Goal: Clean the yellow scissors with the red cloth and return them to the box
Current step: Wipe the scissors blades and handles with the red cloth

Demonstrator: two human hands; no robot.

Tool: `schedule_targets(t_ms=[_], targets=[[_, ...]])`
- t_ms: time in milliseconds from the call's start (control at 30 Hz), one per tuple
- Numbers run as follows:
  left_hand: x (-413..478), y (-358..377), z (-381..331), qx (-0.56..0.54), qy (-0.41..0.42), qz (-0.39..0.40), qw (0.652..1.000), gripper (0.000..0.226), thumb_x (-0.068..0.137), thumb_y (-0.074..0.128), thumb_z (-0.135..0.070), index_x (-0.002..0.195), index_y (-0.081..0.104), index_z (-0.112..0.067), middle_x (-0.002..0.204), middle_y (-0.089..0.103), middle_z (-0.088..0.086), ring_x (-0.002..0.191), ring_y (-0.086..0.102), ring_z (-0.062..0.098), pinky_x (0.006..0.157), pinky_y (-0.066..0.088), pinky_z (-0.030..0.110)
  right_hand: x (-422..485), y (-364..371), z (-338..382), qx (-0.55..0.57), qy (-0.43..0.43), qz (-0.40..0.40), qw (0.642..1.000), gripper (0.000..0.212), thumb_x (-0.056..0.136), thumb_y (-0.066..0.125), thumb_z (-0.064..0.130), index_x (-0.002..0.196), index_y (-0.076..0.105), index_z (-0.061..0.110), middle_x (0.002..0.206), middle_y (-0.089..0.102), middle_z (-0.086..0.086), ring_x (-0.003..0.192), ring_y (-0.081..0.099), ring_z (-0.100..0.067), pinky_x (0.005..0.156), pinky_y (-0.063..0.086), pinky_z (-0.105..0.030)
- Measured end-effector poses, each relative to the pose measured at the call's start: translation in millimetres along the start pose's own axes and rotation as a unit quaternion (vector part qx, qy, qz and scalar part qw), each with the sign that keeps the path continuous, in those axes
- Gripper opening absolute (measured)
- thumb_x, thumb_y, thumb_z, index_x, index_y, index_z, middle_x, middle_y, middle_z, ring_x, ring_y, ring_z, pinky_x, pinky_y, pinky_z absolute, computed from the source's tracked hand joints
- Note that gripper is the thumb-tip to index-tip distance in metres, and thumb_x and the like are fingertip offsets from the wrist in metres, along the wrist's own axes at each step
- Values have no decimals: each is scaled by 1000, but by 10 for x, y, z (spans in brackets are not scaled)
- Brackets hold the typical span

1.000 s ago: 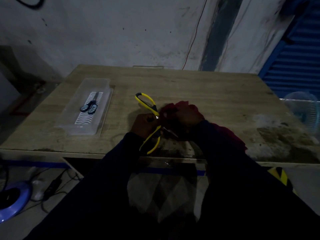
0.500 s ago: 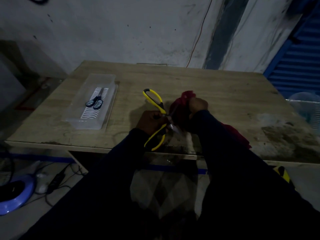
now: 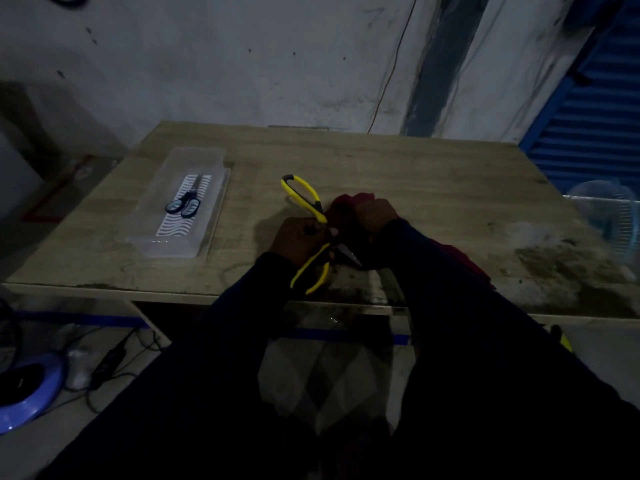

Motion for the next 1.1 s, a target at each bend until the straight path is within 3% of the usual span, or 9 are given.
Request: schedule_targets(t_ms=[100,167,333,533,633,700,900,1000,1100], targets=[[-14,-34,-8,-5,-3,-11,1000,14,86,69,-5,83,66,8,51,66,2,44,61,14,46,49,23,-60,-397,-62,180,67,-109,975,32,76,77,27,92,69,1,96,71,-11,87,67,-26,77,55,-32],[-5,-91,13,-48,1,-49,998,11,86,69,-6,78,69,0,55,67,3,47,61,14,50,49,25,-168,-525,-61,249,66,-79,963,19,77,76,16,88,68,3,93,70,-11,86,65,-25,75,52,-30],[-13,-191,43,-161,-10,-120,980,12,89,68,-16,79,72,-9,61,66,3,49,57,13,50,45,23,-576,-536,-273,366,32,-83,926,11,87,68,13,95,72,6,94,74,-11,82,70,-24,76,57,-36],[-24,-213,37,-222,-23,-142,964,13,89,68,-21,83,71,-9,64,68,5,54,60,18,54,49,26,-935,82,-382,555,81,-12,828,30,98,48,20,117,66,7,112,70,-16,98,67,-30,91,53,-44],[-21,-199,78,-188,-28,-141,971,20,83,74,-32,85,75,-12,75,70,6,67,63,19,64,49,29,-1020,292,-210,471,62,10,880,18,97,54,13,97,72,16,96,72,-8,93,66,-30,82,55,-36],[-45,-156,67,-151,-22,-149,977,25,78,78,-35,81,76,-11,74,69,7,67,61,17,62,49,29,-994,334,-98,369,17,-8,929,18,95,58,9,109,69,9,104,70,-11,97,66,-26,77,52,-21],[-27,-140,-20,-147,-18,-175,973,26,85,74,-25,100,75,-4,87,71,6,74,62,8,69,50,25,-843,434,-130,309,-5,-17,951,36,84,67,7,120,61,4,116,67,-18,108,64,-37,95,52,-49],[-84,-56,-134,-119,0,-191,974,28,88,70,-27,101,74,-2,80,70,0,63,60,-3,57,46,12,-901,439,-48,263,-66,22,962,37,83,72,16,118,66,6,115,69,-13,107,66,-29,96,52,-46],[-117,37,-300,22,23,-132,991,36,93,61,-38,72,71,-11,56,64,-9,54,57,-4,50,39,9,-893,292,-90,179,-86,-35,979,38,83,71,20,119,64,12,109,69,1,98,63,-7,91,51,-29]])
Point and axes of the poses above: each hand's wrist, its own x-axis towards the middle knuckle, its own y-axis out of the palm, z = x × y, the point moved 6 cm from there along x, towards the middle knuckle
